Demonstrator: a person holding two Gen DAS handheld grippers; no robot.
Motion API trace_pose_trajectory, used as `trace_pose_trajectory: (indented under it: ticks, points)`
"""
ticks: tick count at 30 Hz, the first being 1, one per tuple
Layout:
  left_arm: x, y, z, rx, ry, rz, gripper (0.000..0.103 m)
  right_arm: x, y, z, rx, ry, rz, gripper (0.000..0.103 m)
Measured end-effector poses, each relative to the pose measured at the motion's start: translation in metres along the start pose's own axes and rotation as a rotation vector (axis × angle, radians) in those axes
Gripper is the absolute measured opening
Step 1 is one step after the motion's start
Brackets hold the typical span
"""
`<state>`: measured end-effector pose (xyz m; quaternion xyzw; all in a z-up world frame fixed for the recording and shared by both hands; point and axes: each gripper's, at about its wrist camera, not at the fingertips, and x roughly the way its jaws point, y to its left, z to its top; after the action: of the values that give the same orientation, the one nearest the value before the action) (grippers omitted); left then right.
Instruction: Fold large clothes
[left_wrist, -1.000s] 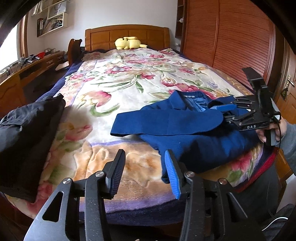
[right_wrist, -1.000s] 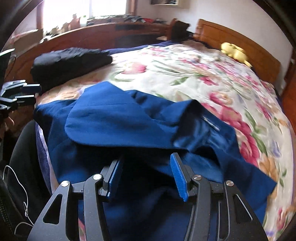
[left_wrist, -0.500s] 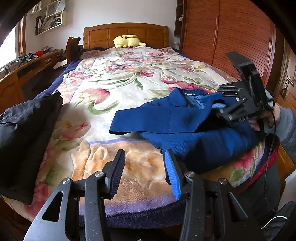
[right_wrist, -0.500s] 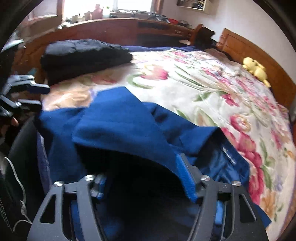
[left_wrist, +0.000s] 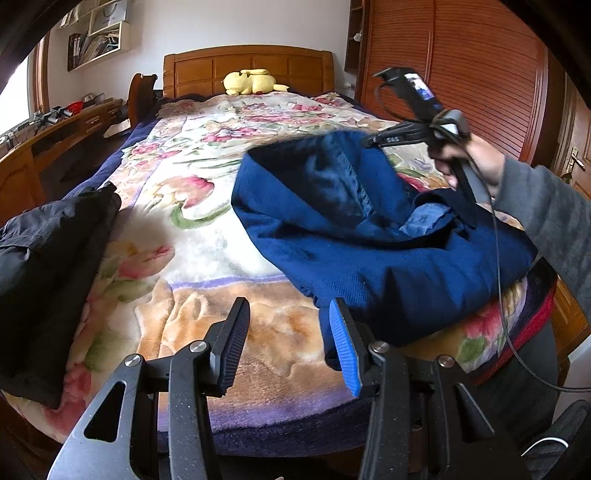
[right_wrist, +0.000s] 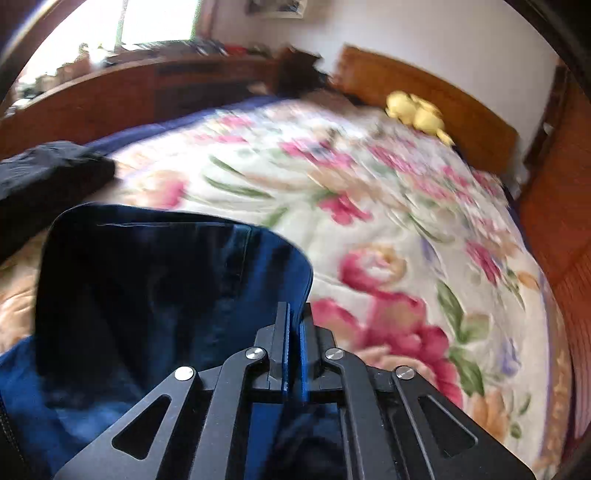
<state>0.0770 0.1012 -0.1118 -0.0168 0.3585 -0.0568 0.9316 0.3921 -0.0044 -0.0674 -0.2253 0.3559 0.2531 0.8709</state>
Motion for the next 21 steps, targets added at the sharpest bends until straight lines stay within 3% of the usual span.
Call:
trace_pose_trajectory:
  ticks: [2, 4, 8, 12, 16, 21]
  points:
    - [-0.001, -0.004, 0.002, 0.010, -0.007, -0.006, 0.046, -0.001, -0.007, -0.002, 0.018, 0.007, -0.034, 0.041]
    - [-0.001, -0.008, 0.006, 0.016, -0.015, -0.021, 0.046, -0.014, -0.016, -0.010, 0.052, -0.012, -0.022, 0.055]
    - [-0.004, -0.022, 0.015, 0.043, -0.043, -0.036, 0.046, -0.041, -0.023, -0.043, 0.072, -0.002, 0.058, 0.057]
    - [-0.001, -0.035, 0.027, 0.066, -0.058, -0.061, 0.046, -0.066, -0.026, -0.093, 0.033, 0.061, 0.098, 0.057]
    - [0.014, -0.052, 0.040, 0.093, -0.053, -0.090, 0.046, -0.080, -0.027, -0.142, 0.027, 0.134, 0.103, 0.057]
    - [0.032, -0.073, 0.051, 0.123, -0.026, -0.121, 0.046, -0.088, -0.034, -0.171, 0.014, 0.202, 0.070, 0.057]
